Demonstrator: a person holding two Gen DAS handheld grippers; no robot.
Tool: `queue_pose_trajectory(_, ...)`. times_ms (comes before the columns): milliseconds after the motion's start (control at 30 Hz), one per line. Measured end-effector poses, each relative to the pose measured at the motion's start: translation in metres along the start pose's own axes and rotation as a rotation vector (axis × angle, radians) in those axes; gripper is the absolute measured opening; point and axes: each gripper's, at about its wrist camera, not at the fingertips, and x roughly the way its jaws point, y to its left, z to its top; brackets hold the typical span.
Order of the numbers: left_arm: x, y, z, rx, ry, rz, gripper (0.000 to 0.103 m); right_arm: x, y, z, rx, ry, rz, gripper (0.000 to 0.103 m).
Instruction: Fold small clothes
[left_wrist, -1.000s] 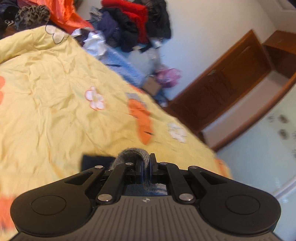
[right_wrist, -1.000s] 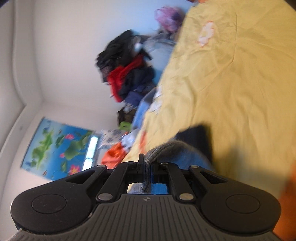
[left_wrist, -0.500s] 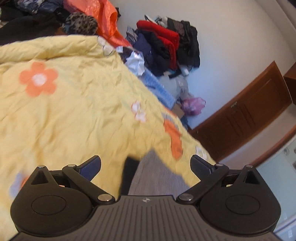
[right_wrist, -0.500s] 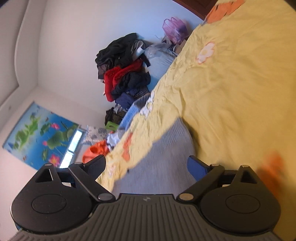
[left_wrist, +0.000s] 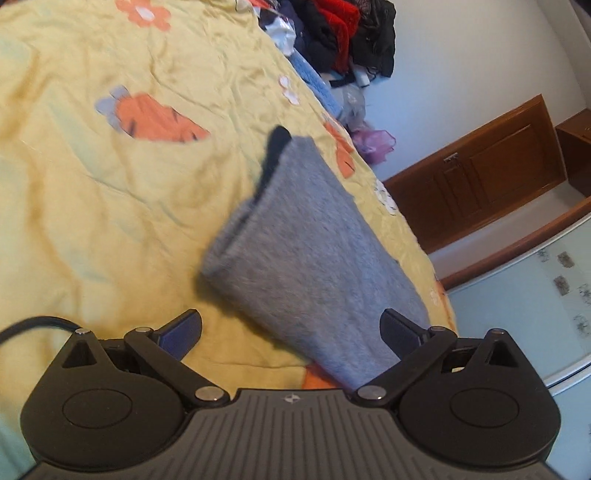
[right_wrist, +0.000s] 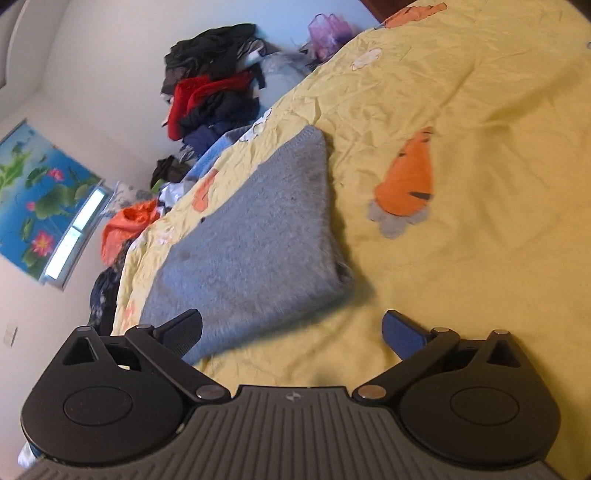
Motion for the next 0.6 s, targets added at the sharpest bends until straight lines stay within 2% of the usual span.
queue_pose_trajectory(67,0.010,0.004,0.003,-0.085,0.007,-0.076,0.103,0.018,0.004,0.002,0.033,-0.042,0.029,0.102)
queue_pose_trajectory(100,0.013,0.004,0.005,-0.109,-0.010,-0.083,0.103,0.027,0.006,0.003,0.039,-0.063,0.040,0.097)
queue_pose_trajectory(200,0.020,0.002,0.010,-0.141,-0.021,-0.071,0.103,0.047,0.017,0.004,-0.004,-0.108,0.008,0.079)
queue_pose_trajectory(267,0.022,-0.001,0.010,-0.109,-0.024,-0.044,0.100,0.056,0.020,0.002,-0.012,-0.116,0.011,0.074)
queue_pose_trajectory(367,0.026,-0.001,0.011,-0.087,-0.042,0.002,0.077,0.065,0.021,-0.001,-0.040,-0.110,0.003,0.052)
queue_pose_trajectory(400,0.028,0.001,0.012,-0.083,-0.044,0.015,0.064,0.065,0.020,-0.002,-0.044,-0.115,0.002,0.045)
queue_pose_trajectory(433,0.029,0.002,0.013,-0.082,-0.053,0.031,0.054,0.067,0.018,-0.002,-0.040,-0.114,0.004,0.043)
queue_pose_trajectory(467,0.030,0.003,0.014,-0.080,-0.063,0.045,0.050,0.068,0.016,-0.001,-0.031,-0.113,0.008,0.039)
queue_pose_trajectory(500,0.031,0.003,0.015,-0.068,-0.072,0.067,0.037,0.067,0.014,-0.001,-0.018,-0.109,0.008,0.032)
queue_pose_trajectory(533,0.035,0.003,0.016,-0.054,-0.074,0.098,0.019,0.068,0.012,0.000,-0.006,-0.099,0.002,0.027)
queue_pose_trajectory(567,0.038,0.004,0.017,-0.042,-0.073,0.125,0.012,0.070,0.010,0.001,0.000,-0.084,-0.007,0.014)
queue_pose_trajectory(600,0.041,0.004,0.017,-0.034,-0.076,0.135,0.008,0.071,0.009,0.001,0.001,-0.086,-0.008,0.010)
